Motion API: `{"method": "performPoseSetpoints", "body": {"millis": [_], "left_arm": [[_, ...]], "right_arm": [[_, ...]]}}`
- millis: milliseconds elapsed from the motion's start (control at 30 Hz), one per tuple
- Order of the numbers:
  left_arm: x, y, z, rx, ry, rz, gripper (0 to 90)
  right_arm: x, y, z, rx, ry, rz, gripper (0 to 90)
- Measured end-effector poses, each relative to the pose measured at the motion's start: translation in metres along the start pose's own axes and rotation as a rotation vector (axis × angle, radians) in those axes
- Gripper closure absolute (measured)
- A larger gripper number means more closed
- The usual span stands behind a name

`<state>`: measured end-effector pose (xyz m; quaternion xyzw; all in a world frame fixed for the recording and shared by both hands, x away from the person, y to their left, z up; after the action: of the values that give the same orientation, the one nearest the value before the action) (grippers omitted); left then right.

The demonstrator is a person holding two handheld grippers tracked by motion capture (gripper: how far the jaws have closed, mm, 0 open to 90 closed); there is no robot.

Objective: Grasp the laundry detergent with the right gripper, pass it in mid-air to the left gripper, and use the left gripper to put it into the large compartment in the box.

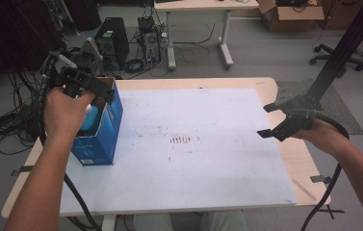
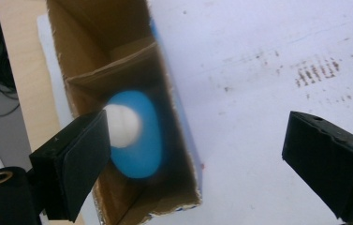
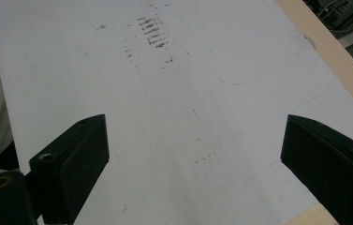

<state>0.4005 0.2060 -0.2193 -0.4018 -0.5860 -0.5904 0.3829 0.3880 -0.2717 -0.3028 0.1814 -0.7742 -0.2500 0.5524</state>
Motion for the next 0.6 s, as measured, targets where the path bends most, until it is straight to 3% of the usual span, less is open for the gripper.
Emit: {"method": "performPoseSetpoints", "body": {"millis": [600], "left_arm": [[0.02,0.002,-0.053,-0.16,-0.044,-0.006,6.6]], "right_arm": [[0.003,0.0,0.001,-0.009,-0.002,0.001,7.3]]}}
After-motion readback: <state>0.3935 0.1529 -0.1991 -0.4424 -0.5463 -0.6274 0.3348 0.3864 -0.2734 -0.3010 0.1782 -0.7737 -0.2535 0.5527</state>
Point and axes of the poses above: each handheld gripper's, and its own axes: x roughly backward along the jaws, y roughly out of its top, z roughly to its left, the point moved 5 cm from there along -x, roughly forward along the jaws, and after that the axes turned 15 degrees about x, right-handed, at the moved point
